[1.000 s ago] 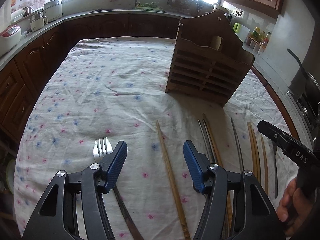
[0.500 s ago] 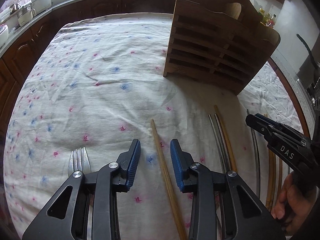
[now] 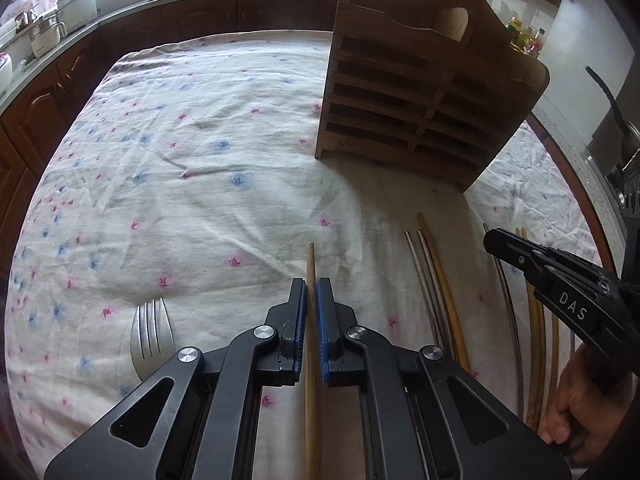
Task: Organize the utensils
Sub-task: 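Lift both held chopsticks and carry them over the wooden utensil holder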
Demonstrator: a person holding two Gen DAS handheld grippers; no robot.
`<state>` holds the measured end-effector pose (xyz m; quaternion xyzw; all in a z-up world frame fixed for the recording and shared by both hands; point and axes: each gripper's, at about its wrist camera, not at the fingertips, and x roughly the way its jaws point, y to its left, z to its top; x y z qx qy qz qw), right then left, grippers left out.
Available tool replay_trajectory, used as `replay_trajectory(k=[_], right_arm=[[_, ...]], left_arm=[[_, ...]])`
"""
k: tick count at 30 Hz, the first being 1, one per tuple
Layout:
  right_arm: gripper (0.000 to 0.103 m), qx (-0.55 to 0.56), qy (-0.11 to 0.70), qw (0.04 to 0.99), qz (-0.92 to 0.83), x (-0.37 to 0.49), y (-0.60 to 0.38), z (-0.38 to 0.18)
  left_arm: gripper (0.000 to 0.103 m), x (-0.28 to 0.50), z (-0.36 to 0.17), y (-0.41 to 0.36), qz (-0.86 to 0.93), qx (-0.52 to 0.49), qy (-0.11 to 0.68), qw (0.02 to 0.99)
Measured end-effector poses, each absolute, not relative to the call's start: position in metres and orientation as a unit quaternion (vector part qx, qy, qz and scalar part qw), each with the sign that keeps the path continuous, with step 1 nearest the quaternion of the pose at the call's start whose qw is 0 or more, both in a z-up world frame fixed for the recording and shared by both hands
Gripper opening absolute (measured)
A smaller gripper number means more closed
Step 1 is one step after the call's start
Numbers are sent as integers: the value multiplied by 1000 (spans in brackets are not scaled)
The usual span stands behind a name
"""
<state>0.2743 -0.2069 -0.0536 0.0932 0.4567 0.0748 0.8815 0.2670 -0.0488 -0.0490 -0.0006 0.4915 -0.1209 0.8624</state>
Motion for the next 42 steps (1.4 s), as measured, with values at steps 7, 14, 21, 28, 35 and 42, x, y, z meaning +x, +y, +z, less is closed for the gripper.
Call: replay_trajectory(k=[7, 14, 21, 28, 35, 42], right_arm=[[4, 121, 411, 897, 106, 243, -210, -9], [4, 128, 349, 920, 123, 216, -208, 45], [4, 136, 311, 932, 126, 201, -212, 74], [4, 140, 274, 943, 127, 189, -220, 100], [4, 143, 256, 948, 123, 190, -225, 111], [4, 146, 242, 952, 120, 194, -231, 118]], left_arm=[[5, 241, -11, -31, -142, -34, 457, 877], [5, 208, 38, -9, -158, -65, 406, 898], [5, 186, 72, 5, -167, -75, 363, 914], [5, 179, 94, 11, -168, -78, 334, 924], [5, 180, 104, 16, -163, -89, 315, 931], [5, 185, 121, 18, -161, -95, 287, 940]])
